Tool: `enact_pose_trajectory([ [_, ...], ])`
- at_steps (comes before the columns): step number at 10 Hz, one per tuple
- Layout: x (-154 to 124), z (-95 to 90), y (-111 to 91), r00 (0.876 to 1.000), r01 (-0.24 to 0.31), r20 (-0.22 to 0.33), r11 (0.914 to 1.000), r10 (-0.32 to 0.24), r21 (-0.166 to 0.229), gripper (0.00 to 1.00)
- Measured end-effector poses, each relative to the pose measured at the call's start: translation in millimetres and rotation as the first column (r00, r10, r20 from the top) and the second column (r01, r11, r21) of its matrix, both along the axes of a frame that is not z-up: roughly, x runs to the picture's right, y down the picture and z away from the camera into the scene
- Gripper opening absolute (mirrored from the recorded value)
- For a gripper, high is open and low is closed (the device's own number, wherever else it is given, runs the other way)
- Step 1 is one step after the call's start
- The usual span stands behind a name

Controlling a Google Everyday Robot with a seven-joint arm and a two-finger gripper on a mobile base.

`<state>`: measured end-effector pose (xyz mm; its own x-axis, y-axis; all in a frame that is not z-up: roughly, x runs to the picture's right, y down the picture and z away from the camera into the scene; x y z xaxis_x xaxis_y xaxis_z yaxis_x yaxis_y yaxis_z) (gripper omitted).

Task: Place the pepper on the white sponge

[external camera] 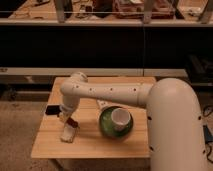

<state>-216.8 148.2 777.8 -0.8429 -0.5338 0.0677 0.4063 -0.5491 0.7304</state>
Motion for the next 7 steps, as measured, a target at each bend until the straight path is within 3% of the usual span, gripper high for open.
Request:
enact_pose_trajectory([
  [3, -6.1, -1.0, 28.6, 0.998, 0.059, 0.037, 0.9981, -0.060, 0.018, 0.33],
  [7, 0.4, 5.7, 59.1, 0.990, 0.138, 0.025, 0.9904, -0.138, 0.014, 0.33],
])
